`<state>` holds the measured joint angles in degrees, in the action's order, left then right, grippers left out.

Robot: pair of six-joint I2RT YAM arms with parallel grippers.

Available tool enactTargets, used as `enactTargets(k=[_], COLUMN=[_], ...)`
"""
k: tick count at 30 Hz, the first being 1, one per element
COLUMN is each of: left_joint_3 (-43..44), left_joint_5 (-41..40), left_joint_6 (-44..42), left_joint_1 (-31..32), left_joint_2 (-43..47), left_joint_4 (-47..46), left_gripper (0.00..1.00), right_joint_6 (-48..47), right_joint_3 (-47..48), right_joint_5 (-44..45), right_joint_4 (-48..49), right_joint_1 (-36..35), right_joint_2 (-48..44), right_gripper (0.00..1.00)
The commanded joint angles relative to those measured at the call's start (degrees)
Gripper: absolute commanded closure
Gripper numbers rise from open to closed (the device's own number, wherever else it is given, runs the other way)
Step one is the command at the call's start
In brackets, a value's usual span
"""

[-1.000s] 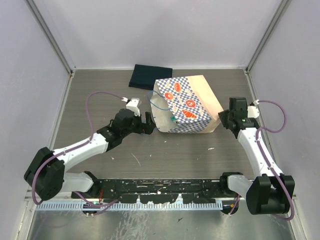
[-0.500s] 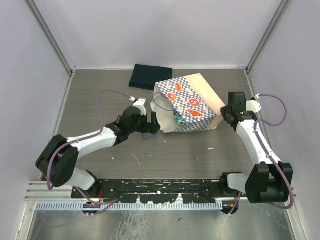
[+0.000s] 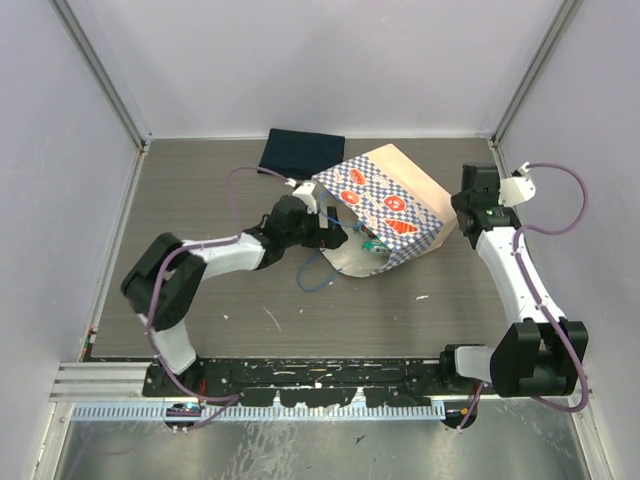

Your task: Take the snacks out of the paper bag

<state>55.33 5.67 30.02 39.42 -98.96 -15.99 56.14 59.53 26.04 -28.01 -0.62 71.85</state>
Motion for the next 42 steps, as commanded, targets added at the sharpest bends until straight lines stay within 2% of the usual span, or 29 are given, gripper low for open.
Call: enactTargets(k=[1,6,8,13,15,18,24,30,34,38,42], left_joint_3=[8.9,20.1,24.1,30.2,32.2,34.8,39.9,44.7,49.4,56.0,63.0], left_joint_5=[3.3,6.9,7.5,10.4,11.3,11.9,10.6,5.8,0.8,-4.3,-2.6], left_joint_6=[2.1,3.3,3.2,4.7,5.7,6.6,9.5,15.6,18.8,19.3,17.3], left_joint_1=[0.1,0.2,0.2,0.2,0.7,1.9,5.4,7.5,8.0,9.1,9.9], left_joint_2=[-9.4,-19.6,-22.5,-27.8,-29.9,-32.8,-36.5,-40.7,-43.9,-47.6,-49.1], left_joint_4=[-5.2,-4.3,-2.6,-2.1,-2.4,-2.6,-2.9,-6.2,-6.1,-4.3,0.8], left_gripper=[0.02,0.02,0.02,0.02,0.02,0.02,0.02,0.02,0.02,0.02,0.02], right_joint_6=[-2.7,-1.5,-2.5,-6.7,-7.4,-8.2,-9.7,-19.4,-23.8,-27.0,-28.7], right_joint_3=[4.3,4.6,5.3,3.6,2.1,-0.4,1.1,7.5,12.0,13.9,16.9], right_joint_5=[5.5,2.9,2.3,-2.5,-3.9,-6.4,-10.7,-12.9,-19.3,-25.1,-26.0], right_joint_4=[4.5,4.4,4.7,7.0,7.4,9.2,9.0,10.0,11.2,14.8,15.3], right_joint_1=[0.7,3.5,3.7,3.7,3.7,3.7,3.7,3.8,5.0,6.1,6.2], right_joint_2=[-2.4,-1.4,-1.0,-0.9,-0.8,-0.5,2.5,9.1,13.2,12.9,11.2], right_gripper=[0.8,0.78,0.7,0.41,0.34,0.28,0.21,0.18,0.17,0.17,0.15])
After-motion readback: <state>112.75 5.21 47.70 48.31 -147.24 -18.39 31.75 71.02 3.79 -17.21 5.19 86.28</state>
